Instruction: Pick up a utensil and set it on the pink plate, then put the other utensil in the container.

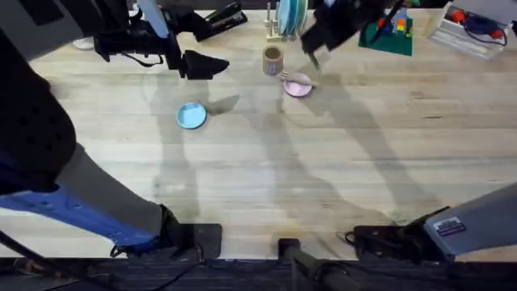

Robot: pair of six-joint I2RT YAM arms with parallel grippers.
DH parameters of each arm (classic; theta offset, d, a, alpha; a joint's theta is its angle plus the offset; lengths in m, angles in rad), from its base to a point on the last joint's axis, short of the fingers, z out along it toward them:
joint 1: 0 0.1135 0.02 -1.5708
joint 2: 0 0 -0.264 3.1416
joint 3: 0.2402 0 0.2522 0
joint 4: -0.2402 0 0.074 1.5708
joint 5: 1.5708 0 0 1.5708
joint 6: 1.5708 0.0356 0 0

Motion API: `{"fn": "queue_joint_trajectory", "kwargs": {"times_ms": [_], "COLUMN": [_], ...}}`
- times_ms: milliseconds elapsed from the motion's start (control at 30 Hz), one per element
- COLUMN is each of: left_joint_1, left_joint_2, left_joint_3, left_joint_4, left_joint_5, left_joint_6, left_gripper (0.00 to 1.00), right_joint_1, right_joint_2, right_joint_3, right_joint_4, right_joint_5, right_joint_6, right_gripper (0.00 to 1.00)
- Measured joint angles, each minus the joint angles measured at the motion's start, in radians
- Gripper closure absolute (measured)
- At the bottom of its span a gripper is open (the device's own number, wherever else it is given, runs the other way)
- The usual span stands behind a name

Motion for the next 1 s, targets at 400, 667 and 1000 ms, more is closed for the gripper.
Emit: {"fn": "queue_joint_trajectory", "kwargs": {"times_ms": [400,667,1000], "left_joint_1": [0.0,0.0,0.0], "left_joint_2": [0.0,0.0,0.0], "left_joint_3": [0.0,0.0,0.0], "left_joint_4": [0.0,0.0,0.0], "left_joint_5": [0.0,0.0,0.0], "left_joint_6": [0.0,0.0,0.0], "left_gripper": [0.008,0.008,0.008], "right_joint_1": [-0.179,-0.25,-0.275], "right_joint_2": [0.0,0.026,0.153], "right_joint_3": [0.015,0.019,0.02], "right_joint_4": [0.267,0.492,0.699], "right_joint_5": [-0.459,-0.78,-1.068], "right_joint_6": [-0.114,-0.131,-0.137], "right_gripper": [0.973,0.973,0.973]}}
